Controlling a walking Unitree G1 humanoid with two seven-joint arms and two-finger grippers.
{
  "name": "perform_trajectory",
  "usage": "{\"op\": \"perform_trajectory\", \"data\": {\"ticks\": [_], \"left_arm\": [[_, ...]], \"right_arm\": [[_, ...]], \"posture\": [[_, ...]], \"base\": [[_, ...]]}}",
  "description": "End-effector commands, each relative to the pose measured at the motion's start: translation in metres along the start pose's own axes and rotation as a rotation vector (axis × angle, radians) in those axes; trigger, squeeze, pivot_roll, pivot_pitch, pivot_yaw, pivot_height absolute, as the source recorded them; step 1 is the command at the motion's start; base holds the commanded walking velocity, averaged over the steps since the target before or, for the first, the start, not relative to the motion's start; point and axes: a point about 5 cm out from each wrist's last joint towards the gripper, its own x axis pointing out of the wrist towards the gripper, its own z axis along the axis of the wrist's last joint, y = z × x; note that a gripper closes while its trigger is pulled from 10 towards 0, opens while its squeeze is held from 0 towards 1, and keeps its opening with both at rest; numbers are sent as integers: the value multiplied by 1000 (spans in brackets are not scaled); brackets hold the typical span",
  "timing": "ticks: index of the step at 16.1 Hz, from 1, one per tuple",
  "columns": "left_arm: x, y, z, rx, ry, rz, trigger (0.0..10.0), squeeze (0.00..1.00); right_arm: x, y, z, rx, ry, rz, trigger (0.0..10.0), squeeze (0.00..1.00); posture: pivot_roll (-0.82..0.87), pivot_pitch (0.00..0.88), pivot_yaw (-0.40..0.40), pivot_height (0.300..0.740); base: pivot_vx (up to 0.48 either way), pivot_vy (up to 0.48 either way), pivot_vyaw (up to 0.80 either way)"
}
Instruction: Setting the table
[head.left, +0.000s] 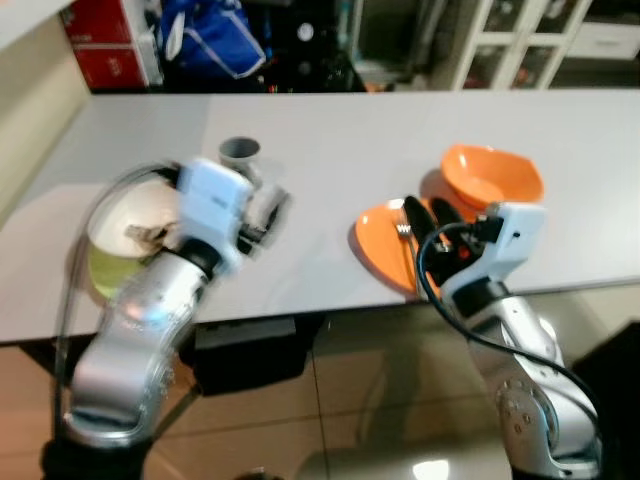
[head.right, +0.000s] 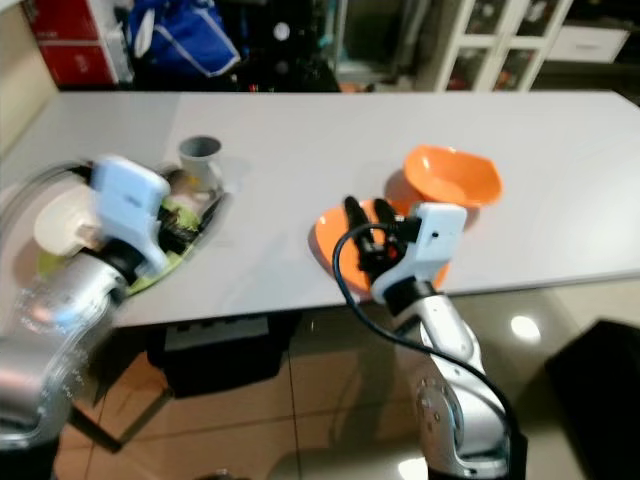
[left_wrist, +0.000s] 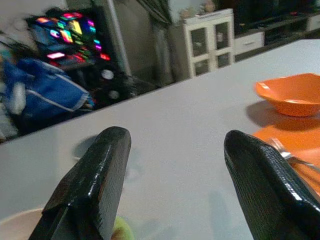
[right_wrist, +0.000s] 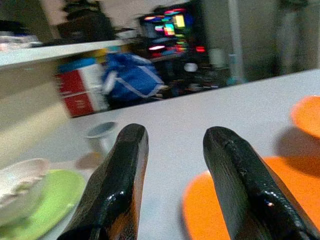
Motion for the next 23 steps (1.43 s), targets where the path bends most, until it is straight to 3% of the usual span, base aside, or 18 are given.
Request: {"op": "perform_trajectory", "data": {"ticks": [1,5,7,13,18,23], "left_arm": [[7,-2,4,-15,-19,9,10000,0],[13,3,1,-19,-2,41,10000,0],[14,5,-6,-5,19,79,10000,0],[11,-1,-21,-24,67,120,10000,0],[6,7,-31,11,91,194,10000,0],[10,5,-26,25,60,211,10000,0]], "right_arm": [[1,-6,3,-11,1,-48,10000,0],[4,1,2,3,-3,-30,10000,0],[5,4,-2,-16,40,-5,10000,0],[26,-7,-12,-84,78,-66,10000,0],[31,-1,-13,-130,87,38,10000,0],[33,-6,-12,-138,91,40,10000,0]], "posture": [[-4,0,30,740],[-20,0,41,740],[2,0,6,740],[47,0,-48,740],[47,0,-97,740],[65,0,-127,740]], "base": [[0,386,0],[0,397,0],[0,437,0],[0,447,0],[0,448,713],[0,448,260]]}}
